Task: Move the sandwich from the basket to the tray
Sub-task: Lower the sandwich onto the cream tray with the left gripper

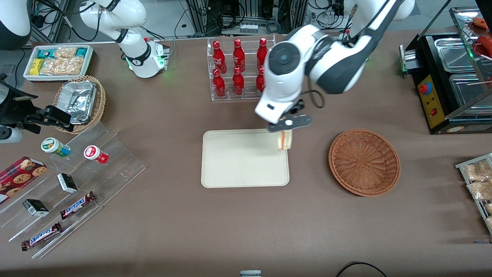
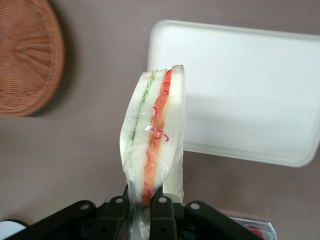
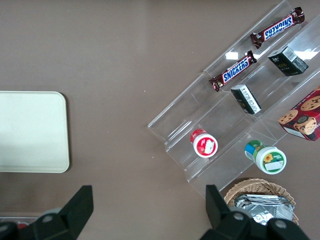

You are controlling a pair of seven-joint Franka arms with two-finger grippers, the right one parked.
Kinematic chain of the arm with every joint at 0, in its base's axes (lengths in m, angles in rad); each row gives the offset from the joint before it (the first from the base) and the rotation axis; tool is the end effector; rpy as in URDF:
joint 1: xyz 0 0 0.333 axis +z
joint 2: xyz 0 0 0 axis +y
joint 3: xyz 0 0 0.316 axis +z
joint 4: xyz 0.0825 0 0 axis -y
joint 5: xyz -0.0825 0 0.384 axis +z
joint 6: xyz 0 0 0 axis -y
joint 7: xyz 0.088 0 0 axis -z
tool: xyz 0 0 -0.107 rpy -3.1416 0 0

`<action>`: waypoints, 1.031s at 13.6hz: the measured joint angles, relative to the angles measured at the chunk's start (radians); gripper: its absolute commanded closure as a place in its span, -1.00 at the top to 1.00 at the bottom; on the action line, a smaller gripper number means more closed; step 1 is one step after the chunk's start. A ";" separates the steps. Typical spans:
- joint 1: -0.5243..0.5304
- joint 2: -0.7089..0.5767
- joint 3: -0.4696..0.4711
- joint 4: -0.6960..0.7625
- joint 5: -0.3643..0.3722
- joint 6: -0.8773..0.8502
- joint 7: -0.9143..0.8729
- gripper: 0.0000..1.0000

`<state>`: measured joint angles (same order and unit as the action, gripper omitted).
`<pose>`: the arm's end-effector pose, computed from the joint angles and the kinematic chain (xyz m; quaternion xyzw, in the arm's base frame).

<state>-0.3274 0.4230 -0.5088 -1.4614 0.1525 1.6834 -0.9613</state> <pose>0.4859 -0.4419 0.4524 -0.9951 -0.0595 0.0669 0.0409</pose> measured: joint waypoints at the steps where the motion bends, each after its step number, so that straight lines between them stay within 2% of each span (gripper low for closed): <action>1: -0.019 0.041 0.000 0.028 0.000 0.017 -0.001 -1.00; 5: -0.051 0.154 0.001 0.074 0.015 0.119 -0.001 -1.00; 10: -0.115 0.257 0.003 0.079 0.109 0.201 -0.064 -1.00; 14: -0.146 0.306 0.009 0.087 0.140 0.226 -0.083 -1.00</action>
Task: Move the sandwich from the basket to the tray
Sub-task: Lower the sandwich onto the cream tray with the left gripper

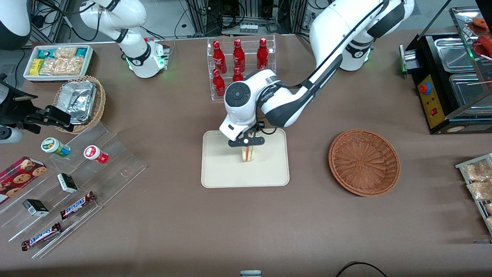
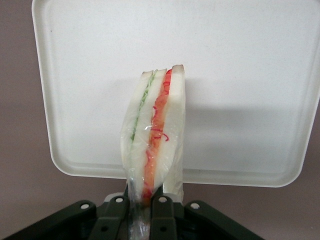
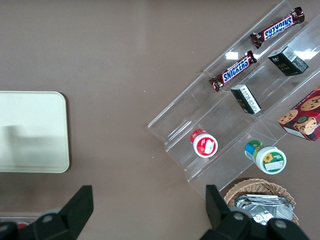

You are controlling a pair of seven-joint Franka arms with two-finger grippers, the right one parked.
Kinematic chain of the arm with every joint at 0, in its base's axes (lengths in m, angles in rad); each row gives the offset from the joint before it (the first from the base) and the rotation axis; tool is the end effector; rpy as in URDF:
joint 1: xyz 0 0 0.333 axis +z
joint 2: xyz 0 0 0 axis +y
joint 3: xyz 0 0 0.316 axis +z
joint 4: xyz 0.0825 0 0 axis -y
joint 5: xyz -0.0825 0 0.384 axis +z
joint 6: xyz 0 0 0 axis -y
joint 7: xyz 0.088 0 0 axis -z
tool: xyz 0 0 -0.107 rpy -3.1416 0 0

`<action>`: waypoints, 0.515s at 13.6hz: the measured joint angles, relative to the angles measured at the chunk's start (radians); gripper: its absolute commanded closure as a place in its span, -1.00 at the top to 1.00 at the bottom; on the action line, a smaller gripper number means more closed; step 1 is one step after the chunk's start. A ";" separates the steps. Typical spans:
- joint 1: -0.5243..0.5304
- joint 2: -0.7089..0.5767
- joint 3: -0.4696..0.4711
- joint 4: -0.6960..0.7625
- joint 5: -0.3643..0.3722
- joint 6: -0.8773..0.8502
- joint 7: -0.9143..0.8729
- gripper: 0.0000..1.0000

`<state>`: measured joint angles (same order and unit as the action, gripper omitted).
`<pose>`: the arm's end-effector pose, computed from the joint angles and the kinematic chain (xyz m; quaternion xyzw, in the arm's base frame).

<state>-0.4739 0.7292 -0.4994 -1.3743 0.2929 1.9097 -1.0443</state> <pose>0.4769 -0.5324 0.3104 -0.9979 -0.0249 0.0535 0.0282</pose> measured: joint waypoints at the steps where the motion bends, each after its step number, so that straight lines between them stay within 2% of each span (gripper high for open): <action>1: -0.006 0.009 0.003 0.005 0.007 0.000 -0.007 -1.00; 7: -0.033 0.045 0.004 0.020 0.035 0.000 -0.027 -1.00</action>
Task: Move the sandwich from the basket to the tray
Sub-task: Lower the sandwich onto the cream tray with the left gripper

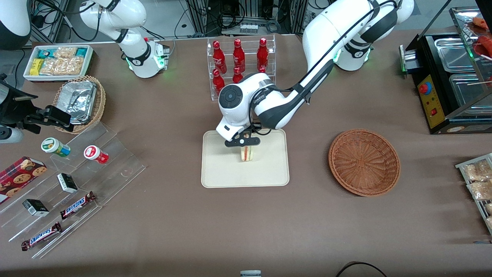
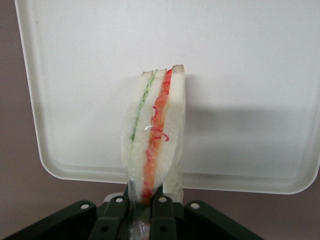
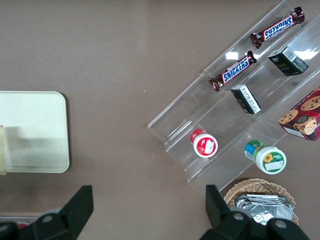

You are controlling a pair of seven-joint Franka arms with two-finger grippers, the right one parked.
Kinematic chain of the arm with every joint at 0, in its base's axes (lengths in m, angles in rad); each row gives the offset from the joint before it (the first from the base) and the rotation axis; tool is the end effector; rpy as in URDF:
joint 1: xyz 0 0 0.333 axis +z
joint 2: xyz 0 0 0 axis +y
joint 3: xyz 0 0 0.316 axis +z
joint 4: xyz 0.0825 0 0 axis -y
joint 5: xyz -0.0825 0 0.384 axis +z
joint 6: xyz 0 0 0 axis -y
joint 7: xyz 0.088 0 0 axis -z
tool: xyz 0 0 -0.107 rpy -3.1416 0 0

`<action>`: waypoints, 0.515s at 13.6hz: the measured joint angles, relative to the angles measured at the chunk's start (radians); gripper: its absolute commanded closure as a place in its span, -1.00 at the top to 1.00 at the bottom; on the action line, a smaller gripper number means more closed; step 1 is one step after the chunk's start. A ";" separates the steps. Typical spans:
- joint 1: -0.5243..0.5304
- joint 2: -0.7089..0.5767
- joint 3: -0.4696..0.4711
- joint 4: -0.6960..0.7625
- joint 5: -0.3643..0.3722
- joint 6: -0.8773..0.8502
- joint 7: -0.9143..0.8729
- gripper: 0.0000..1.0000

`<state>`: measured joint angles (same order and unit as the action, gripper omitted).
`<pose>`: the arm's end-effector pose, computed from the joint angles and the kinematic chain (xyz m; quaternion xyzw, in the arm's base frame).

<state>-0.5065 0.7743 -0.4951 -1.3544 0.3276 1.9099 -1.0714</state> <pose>0.4669 -0.5456 0.2878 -0.9976 -0.0200 0.0517 0.0425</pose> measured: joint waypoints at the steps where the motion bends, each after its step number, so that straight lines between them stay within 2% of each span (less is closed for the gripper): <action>1: -0.002 0.002 0.000 0.000 0.000 0.000 -0.001 -1.00; 5: -0.003 0.008 0.002 0.003 0.005 0.001 -0.001 -1.00; 7: -0.003 0.019 0.004 0.004 0.033 0.023 -0.014 -1.00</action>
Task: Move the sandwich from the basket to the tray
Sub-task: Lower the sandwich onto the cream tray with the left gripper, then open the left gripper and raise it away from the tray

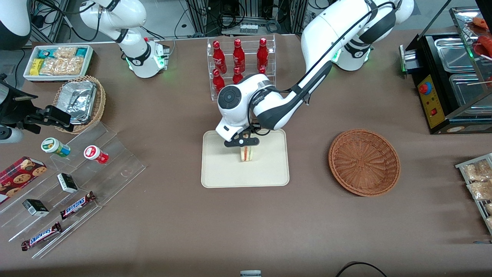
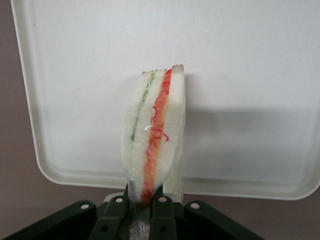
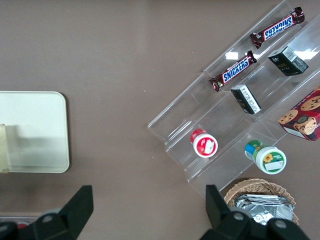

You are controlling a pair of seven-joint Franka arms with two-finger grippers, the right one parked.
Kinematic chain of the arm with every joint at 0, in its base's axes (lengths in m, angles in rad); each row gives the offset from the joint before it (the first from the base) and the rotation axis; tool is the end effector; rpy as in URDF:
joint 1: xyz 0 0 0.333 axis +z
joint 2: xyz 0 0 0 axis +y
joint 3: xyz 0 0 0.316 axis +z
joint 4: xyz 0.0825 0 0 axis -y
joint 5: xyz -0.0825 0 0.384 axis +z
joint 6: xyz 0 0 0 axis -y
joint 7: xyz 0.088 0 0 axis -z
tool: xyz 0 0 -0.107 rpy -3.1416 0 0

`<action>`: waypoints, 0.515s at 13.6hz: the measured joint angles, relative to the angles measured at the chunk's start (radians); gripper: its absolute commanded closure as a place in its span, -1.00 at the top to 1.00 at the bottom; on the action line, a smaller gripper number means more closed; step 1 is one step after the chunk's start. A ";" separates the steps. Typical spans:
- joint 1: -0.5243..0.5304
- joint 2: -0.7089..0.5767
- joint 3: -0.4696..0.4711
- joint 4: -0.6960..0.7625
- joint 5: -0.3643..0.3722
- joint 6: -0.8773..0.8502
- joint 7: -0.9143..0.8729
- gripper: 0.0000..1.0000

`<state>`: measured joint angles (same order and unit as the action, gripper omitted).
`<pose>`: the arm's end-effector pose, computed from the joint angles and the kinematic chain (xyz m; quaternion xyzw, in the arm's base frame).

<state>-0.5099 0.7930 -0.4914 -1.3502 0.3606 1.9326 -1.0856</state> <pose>0.4702 -0.5468 0.2779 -0.9980 -0.0210 0.0387 0.0446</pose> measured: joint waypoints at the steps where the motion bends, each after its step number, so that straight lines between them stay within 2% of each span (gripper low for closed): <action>1: 0.000 0.010 0.000 0.001 0.016 0.008 -0.013 -1.00; 5: 0.000 0.044 0.000 0.004 0.041 0.041 -0.029 -0.96; 6: 0.000 0.050 0.000 0.005 0.044 0.046 -0.029 -0.03; 7: -0.001 0.054 0.000 0.006 0.049 0.050 -0.029 0.99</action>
<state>-0.5106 0.8466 -0.4911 -1.3445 0.4099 1.9822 -1.1147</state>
